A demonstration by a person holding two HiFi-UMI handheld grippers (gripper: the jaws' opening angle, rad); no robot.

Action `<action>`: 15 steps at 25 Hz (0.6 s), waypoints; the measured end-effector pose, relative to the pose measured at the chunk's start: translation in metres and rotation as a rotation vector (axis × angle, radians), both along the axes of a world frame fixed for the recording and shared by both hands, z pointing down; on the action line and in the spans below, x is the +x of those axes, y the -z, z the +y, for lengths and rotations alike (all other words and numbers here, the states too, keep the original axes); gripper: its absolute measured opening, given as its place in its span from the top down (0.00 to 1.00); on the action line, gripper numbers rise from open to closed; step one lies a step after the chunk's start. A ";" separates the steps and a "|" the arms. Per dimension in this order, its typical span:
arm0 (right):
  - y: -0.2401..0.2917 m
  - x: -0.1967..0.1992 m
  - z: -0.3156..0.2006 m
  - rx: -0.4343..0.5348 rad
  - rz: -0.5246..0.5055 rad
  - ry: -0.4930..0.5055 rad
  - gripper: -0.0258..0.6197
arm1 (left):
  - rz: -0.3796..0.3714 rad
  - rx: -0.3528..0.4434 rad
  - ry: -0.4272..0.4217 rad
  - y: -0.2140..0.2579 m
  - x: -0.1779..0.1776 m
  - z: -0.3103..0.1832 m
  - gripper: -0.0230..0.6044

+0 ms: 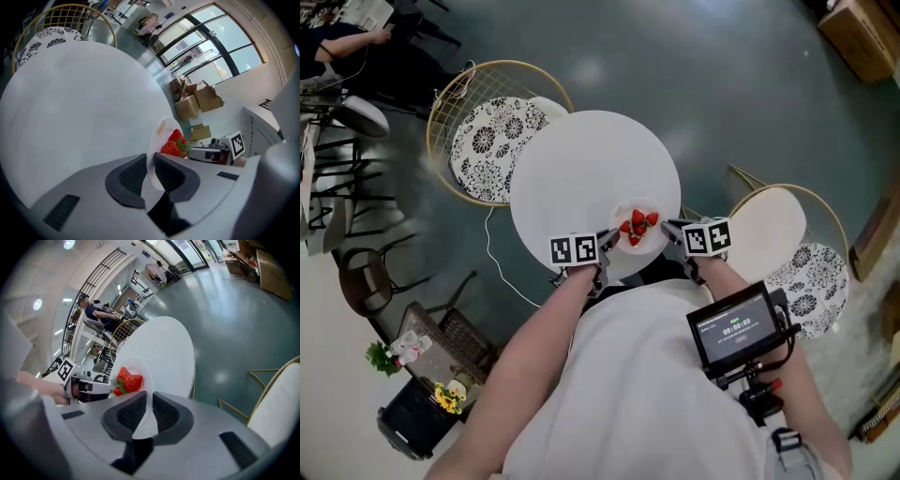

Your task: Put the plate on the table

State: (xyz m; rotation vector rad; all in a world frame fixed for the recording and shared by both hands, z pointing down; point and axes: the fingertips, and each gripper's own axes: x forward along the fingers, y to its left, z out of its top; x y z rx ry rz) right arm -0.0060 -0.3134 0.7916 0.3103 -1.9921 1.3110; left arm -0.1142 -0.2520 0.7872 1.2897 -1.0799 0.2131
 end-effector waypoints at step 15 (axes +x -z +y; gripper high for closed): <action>-0.009 -0.023 -0.046 0.058 0.007 -0.013 0.92 | -0.160 -0.026 -0.053 -0.013 -0.023 -0.041 0.91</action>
